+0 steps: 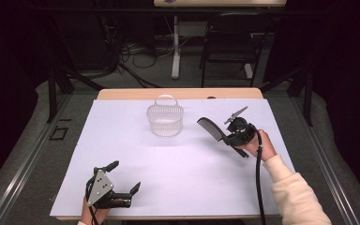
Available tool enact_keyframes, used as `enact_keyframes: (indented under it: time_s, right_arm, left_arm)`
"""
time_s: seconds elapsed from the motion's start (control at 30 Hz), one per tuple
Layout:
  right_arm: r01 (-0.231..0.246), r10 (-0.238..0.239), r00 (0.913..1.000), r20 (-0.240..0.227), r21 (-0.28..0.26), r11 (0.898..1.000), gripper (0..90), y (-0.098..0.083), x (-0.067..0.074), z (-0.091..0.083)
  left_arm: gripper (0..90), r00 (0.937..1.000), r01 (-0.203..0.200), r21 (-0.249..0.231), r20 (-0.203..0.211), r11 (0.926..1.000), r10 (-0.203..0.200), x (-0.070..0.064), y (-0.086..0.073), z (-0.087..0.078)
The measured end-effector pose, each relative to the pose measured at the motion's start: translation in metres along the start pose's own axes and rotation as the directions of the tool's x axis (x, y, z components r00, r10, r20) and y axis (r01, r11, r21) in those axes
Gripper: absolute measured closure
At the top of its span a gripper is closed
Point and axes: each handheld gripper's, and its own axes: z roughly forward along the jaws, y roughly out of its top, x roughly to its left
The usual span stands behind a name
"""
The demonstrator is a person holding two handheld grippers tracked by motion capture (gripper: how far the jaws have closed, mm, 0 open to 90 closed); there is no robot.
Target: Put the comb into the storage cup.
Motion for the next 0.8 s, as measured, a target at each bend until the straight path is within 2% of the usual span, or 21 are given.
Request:
enact_keyframes:
  time_s: [0.37,0.47,0.57,0.8]
  right_arm:
    - [-0.023,0.024,0.9997,0.008,-0.100,0.995,72.4,-0.003,-0.001,-0.008]
    - [-0.020,0.022,0.9996,0.016,-0.113,0.993,72.4,-0.003,-0.002,-0.008]
    - [-0.024,0.026,0.9995,0.017,-0.123,0.992,72.5,-0.001,-0.003,-0.009]
    - [-0.035,0.041,0.9987,0.030,-0.175,0.984,72.4,-0.003,0.000,-0.016]
  left_arm:
    - [0.4,1.0000,0.002,0.002,0.006,1.0000,-0.002,0.001,0.000,0.002]
    - [0.4,0.9999,0.012,-0.005,0.004,0.9999,-0.012,0.002,-0.001,0.002]
    - [0.4,0.9992,0.040,-0.013,0.003,0.9991,-0.040,0.003,-0.001,0.002]
    - [0.4,0.9998,0.021,-0.017,0.000,0.9996,-0.021,0.002,0.000,0.000]
